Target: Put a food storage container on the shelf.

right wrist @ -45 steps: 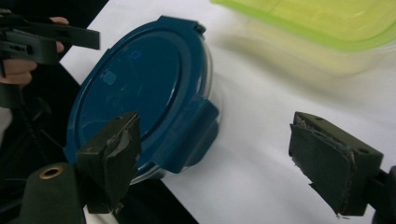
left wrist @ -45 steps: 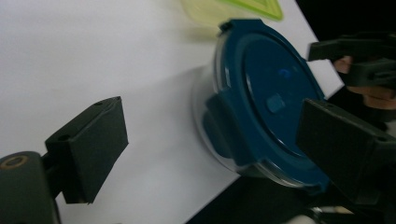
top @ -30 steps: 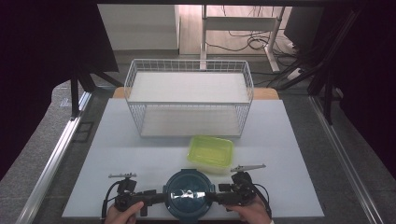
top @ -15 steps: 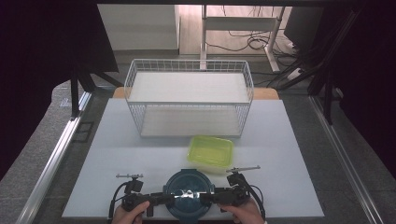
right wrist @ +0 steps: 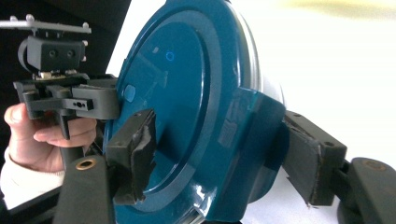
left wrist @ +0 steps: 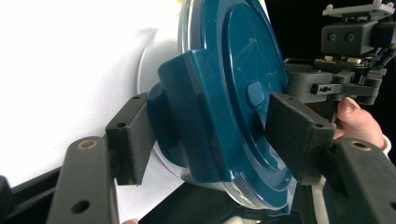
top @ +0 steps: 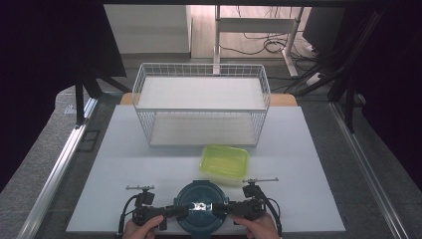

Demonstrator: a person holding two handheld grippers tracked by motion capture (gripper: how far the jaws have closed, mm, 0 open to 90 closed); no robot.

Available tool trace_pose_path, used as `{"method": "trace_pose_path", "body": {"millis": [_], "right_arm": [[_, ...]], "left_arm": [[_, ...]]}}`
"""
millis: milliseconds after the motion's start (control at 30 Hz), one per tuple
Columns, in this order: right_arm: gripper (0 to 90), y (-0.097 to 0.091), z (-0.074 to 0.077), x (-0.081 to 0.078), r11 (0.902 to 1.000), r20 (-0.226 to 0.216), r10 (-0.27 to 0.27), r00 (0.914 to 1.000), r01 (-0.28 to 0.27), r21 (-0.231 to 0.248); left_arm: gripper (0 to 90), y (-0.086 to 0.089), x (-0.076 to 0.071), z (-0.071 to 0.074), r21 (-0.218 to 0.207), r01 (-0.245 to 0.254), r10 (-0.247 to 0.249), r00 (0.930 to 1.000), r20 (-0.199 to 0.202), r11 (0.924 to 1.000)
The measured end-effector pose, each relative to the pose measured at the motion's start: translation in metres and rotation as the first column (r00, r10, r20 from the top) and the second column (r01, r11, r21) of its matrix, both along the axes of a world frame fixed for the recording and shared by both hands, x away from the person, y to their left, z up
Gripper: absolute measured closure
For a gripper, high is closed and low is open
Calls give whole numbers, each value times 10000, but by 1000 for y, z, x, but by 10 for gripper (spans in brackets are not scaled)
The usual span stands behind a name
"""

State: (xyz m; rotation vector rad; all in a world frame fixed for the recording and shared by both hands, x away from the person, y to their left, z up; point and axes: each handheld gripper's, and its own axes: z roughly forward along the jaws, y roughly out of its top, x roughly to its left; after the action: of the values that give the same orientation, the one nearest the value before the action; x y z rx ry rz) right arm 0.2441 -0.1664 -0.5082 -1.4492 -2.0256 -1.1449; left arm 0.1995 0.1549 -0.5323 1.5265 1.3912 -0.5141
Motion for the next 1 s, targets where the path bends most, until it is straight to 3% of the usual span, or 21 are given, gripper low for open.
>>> {"method": "trace_pose_path", "body": {"millis": [133, 433, 667, 833, 1000], "right_arm": [[335, -1, 1, 0, 9993, -268, -375, 9989, 376, 57], [351, -2, 3, 1, 9980, -581, -621, 9964, 626, 68], [353, 0, 8, 2, 9965, -553, -831, 9950, 831, -30], [360, 2, 16, 2, 9969, -232, -752, 9969, 746, -262], [363, 3, 20, 7, 9964, -186, -779, 9968, 773, -338]], "left_arm": [[353, -1, 0, 3, 91, -178, 179, 9998, -81, 9998], [384, -2, 0, 8, 224, -272, 274, 9996, -81, 9994], [404, -3, 1, 16, 436, -321, 320, 9995, 33, 9985], [423, -2, 3, 22, 529, -374, 364, 9991, 211, 9979], [425, -2, 4, 21, 470, -366, 358, 9992, 185, 9982]]}}
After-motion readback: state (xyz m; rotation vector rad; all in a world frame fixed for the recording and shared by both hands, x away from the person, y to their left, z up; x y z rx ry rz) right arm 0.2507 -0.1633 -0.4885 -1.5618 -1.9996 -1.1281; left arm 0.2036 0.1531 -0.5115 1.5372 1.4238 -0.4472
